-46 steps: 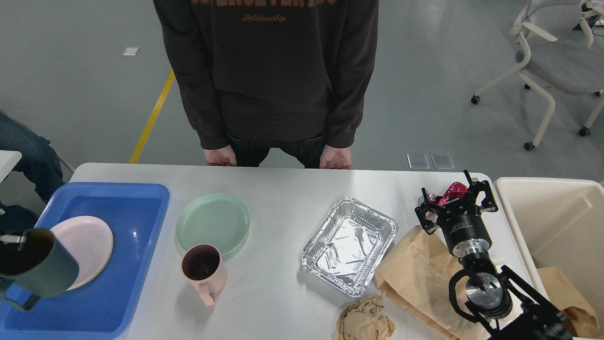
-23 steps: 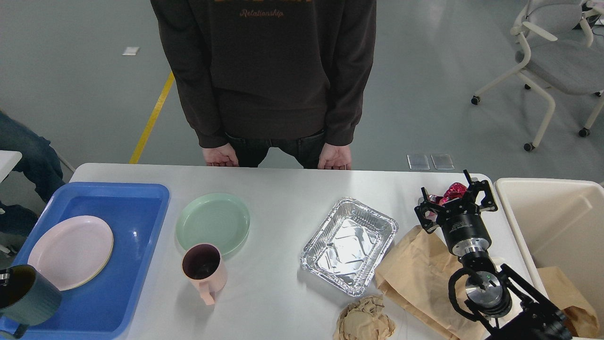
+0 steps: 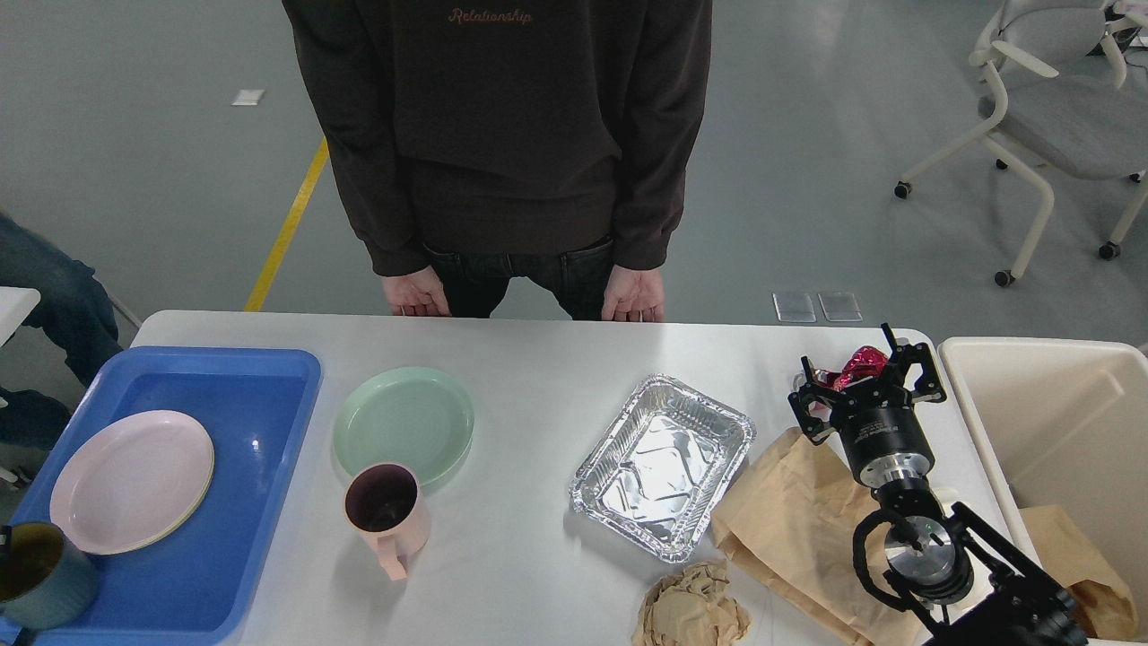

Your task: Tidy desktop

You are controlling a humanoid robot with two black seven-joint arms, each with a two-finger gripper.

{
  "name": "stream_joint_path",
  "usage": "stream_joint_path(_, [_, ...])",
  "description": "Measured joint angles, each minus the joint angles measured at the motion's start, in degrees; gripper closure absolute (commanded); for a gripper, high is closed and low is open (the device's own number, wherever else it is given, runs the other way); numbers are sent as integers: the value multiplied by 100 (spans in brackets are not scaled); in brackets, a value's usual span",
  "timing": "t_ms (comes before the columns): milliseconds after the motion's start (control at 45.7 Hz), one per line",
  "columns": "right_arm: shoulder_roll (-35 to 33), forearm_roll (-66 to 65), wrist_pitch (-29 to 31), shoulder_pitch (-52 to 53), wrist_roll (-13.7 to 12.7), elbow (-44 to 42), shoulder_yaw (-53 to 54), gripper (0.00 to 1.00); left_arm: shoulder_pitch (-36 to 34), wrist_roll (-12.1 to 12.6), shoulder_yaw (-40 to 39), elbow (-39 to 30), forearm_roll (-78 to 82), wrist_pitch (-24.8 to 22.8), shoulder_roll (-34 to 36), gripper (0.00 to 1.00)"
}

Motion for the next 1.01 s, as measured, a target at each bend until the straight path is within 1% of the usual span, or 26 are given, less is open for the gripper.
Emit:
stream_joint_path(44, [0, 0, 0, 0, 0, 0, 0, 0, 16, 1, -4, 12, -1, 0, -7, 80])
stream_joint_path(88, [0, 0, 0, 0, 0, 0, 0, 0, 24, 1, -5, 14, -18, 0, -8, 67])
stream_joint_path(175, [0, 0, 0, 0, 0, 0, 0, 0, 28, 1, -27, 16, -94, 2, 13, 28])
stream_joint_path(219, [0, 0, 0, 0, 0, 0, 0, 0, 28, -1, -75, 17, -162, 12, 38, 17])
stream_joint_path(263, [0, 0, 0, 0, 0, 0, 0, 0, 28, -7, -138, 19, -304, 44, 62, 12])
stream_joint_path(350, [-1, 0, 0, 0, 0, 0, 0, 0, 35, -11, -197, 6, -721, 100, 83, 10])
stream_joint_path(482, [-2, 0, 0, 0, 0, 0, 0, 0, -28, 10, -152, -67, -1143, 55, 184, 8])
stream_joint_path(657, [-1, 0, 0, 0, 0, 4, 0, 0, -375, 18, 0, -94, -1228, 6, 338, 8])
stream_joint_path(875, [1, 0, 0, 0, 0, 6, 0, 0, -1364, -6, 595, -274, -1254, 4, 314, 8])
stream_joint_path(941, [1, 0, 0, 0, 0, 6, 0, 0, -1720, 5, 703, -488, -1267, 5, 304, 8])
stream_joint_path(963, [1, 0, 0, 0, 1, 7, 0, 0, -2025, 16, 813, -728, -1273, 4, 281, 8])
stream_joint_path(1007, [1, 0, 0, -1, 1, 11, 0, 0, -2212, 23, 904, -875, -1274, 6, 252, 8])
